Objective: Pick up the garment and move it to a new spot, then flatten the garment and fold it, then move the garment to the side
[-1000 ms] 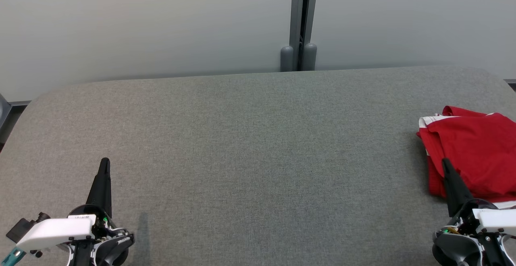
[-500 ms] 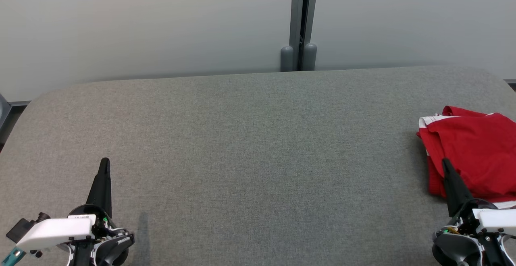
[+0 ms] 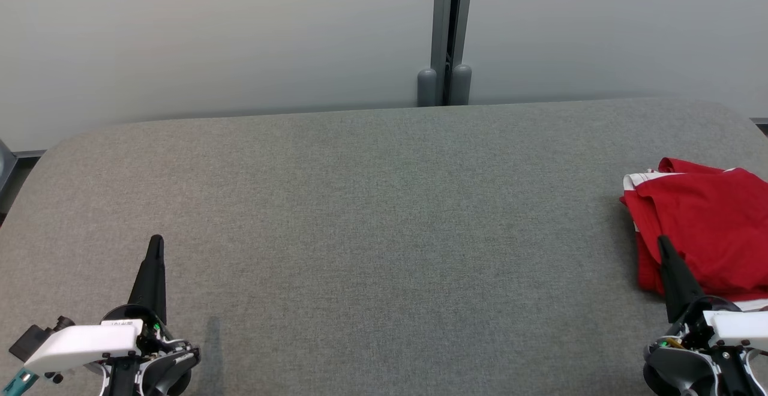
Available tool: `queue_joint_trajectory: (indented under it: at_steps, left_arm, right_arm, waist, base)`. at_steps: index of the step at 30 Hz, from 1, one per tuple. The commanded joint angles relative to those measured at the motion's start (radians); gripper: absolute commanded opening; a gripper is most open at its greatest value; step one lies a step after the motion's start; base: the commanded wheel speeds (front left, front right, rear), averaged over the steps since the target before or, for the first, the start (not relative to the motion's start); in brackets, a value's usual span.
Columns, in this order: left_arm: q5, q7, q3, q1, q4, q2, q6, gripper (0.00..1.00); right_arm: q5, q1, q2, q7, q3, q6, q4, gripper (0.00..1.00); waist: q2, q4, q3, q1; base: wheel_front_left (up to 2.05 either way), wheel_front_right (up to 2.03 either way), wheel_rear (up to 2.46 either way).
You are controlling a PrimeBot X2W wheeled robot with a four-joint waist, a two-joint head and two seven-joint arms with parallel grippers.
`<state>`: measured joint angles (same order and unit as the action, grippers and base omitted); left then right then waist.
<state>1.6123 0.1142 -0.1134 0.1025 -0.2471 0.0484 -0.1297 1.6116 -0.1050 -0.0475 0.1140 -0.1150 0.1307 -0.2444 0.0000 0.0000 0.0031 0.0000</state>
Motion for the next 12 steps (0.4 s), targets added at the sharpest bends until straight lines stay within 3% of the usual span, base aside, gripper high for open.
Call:
queue_joint_trajectory:
  at_steps: [1,12]
  left_arm:
    - [0.001,0.003,-0.004,0.013,0.003,0.002,-0.004,0.0]
    - [0.001,0.003,-0.004,0.013,0.003,0.002,-0.004,0.0]
  right_arm:
    - [0.002,-0.008,-0.004,0.002,-0.001,0.0,-0.002,0.0]
    - [0.002,-0.008,-0.004,0.002,-0.001,0.0,-0.002,0.0]
  waist:
    - [0.0,0.0,0.0,0.0]
    - [0.0,0.0,0.0,0.0]
  base:
    - [0.0,0.0,0.0]
    - [0.0,0.0,0.0]
